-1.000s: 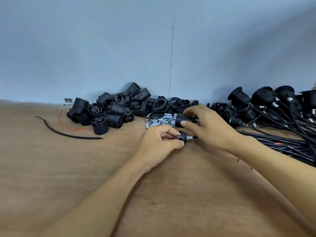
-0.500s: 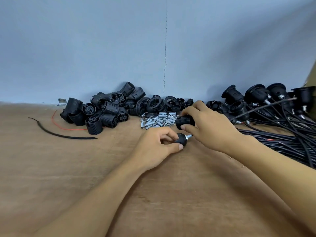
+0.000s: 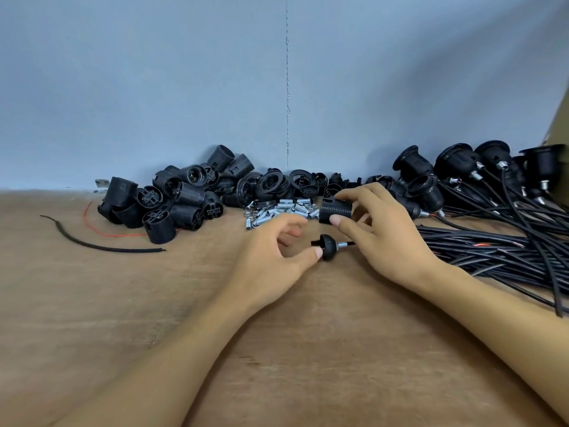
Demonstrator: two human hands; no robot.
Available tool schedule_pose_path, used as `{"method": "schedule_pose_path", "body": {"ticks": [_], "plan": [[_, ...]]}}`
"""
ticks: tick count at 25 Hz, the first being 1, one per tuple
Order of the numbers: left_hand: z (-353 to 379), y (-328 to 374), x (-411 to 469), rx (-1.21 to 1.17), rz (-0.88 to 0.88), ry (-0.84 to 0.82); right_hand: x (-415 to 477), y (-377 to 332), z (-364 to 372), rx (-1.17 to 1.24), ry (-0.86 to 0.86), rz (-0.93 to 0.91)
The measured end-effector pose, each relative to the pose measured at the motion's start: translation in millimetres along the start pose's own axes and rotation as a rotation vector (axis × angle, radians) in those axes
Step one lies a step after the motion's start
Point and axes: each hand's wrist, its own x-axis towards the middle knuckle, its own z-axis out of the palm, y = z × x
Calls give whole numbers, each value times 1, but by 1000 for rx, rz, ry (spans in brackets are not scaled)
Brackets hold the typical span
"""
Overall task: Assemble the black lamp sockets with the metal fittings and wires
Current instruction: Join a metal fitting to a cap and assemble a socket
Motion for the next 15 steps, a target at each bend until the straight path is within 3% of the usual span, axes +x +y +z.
{"method": "schedule_pose_path", "body": {"ticks": [3,6,10,13,15], "plan": [[-3,1,3,-223,-99,53,0,-8,0,176,-61,-53],[-4,1,2,-271,-79,-14,-3,-14,4,265,-122,-84],[-5,-2,5,-384,-100,80,-2,-14,2,355,-260,20],[-10,-8,9,-515,-215,175,-2,-11,-4,274,-443,-13],[-11,-8,9,-525,-259,155,-3,-10,-2,183,-466,-45]]}}
